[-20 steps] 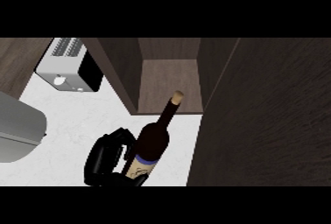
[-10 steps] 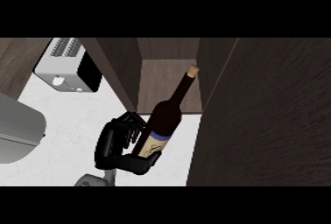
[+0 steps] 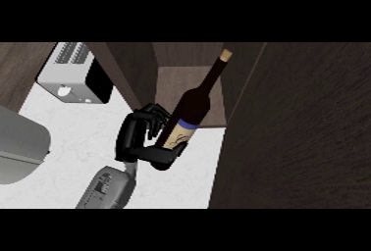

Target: Pick up the wine, place it into the cabinet and close the cabinet

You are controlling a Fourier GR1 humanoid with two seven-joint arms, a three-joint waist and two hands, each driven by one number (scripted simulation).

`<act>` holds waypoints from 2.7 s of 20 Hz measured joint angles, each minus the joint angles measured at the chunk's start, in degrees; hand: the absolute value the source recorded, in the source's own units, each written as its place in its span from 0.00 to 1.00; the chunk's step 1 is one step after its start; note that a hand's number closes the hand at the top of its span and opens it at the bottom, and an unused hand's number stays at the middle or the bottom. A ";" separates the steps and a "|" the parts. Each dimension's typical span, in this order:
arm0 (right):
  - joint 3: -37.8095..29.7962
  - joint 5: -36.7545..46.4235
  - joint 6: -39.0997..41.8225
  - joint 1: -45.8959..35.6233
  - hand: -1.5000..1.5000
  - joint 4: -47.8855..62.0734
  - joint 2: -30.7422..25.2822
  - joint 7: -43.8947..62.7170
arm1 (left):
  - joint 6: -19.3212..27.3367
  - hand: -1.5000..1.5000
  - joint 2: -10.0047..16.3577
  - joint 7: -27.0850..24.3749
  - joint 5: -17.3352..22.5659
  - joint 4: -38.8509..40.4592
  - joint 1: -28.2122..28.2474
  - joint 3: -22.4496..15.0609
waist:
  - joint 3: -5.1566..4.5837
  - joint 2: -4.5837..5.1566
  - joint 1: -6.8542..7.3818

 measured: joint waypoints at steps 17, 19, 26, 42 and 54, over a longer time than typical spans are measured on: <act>0.13 -1.40 2.14 3.42 0.00 0.54 0.56 -5.98 | 5.82 1.00 0.41 -4.21 8.34 16.65 -13.66 -1.17 | 0.21 -0.30 -0.61; -0.57 -1.61 2.66 3.64 0.00 0.48 0.24 -6.32 | 6.12 1.00 0.23 -4.34 10.09 20.39 -17.39 -1.16 | 0.11 0.03 -1.22; -1.68 -2.27 3.93 5.23 0.00 0.41 0.04 -8.00 | 7.53 1.00 0.04 -4.68 12.91 32.78 -27.60 -1.05 | 0.02 0.47 -1.89; -0.49 -3.44 6.57 7.67 0.00 0.78 0.93 -11.80 | 9.50 1.00 0.23 -7.02 17.83 54.73 -40.93 4.26 | -0.05 1.43 -4.18; -0.67 -4.10 8.43 10.25 0.00 0.93 0.78 -15.31 | 12.38 0.00 2.31 -11.38 16.86 63.04 -46.40 6.68 | -0.07 1.93 -5.54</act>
